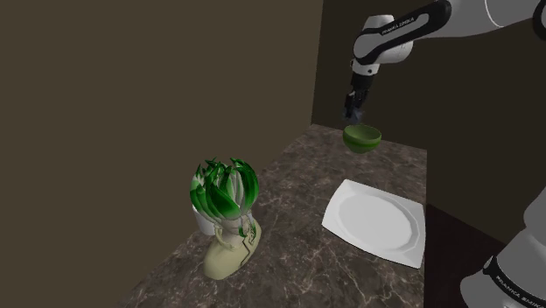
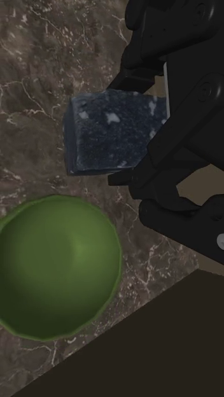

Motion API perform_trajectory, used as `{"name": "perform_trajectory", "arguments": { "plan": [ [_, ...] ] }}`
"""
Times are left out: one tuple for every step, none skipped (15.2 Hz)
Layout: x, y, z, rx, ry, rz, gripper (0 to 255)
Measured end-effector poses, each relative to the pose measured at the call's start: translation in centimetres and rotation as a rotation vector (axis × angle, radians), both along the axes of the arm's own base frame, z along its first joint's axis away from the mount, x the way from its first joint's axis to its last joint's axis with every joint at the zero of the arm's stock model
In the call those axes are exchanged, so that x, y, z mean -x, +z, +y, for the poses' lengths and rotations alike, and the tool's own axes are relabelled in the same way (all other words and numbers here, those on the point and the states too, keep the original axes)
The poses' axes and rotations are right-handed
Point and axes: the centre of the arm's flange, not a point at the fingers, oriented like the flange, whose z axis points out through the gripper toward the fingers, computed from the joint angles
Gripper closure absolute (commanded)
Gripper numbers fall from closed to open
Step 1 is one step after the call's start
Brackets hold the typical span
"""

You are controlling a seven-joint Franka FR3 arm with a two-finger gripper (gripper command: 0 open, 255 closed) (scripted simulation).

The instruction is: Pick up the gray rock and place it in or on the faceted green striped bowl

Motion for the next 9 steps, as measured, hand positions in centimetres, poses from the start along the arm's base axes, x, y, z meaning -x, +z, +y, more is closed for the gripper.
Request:
{"name": "perform_trajectory", "arguments": {
  "plan": [
    [0.0, 0.2, -1.3, 0.0, 0.0, 0.0, 255],
    [0.0, 0.3, -2.5, 0.0, 0.0, 0.0, 255],
    [0.0, 0.4, -3.9, 0.0, 0.0, 0.0, 255],
    [0.2, 0.3, -5.3, 0.0, 0.0, 0.0, 255],
    [0.0, 0.4, -6.5, 0.0, 0.0, 0.0, 255],
    [0.1, 0.5, -7.6, 0.0, 0.0, 0.0, 255],
    [0.0, 0.7, -9.0, 0.0, 0.001, -0.001, 255],
    [0.1, 0.8, -10.4, 0.0, 0.001, 0.0, 255],
    [0.2, 0.5, -11.2, 0.0, 0.0, 0.0, 255]
  ]
}}
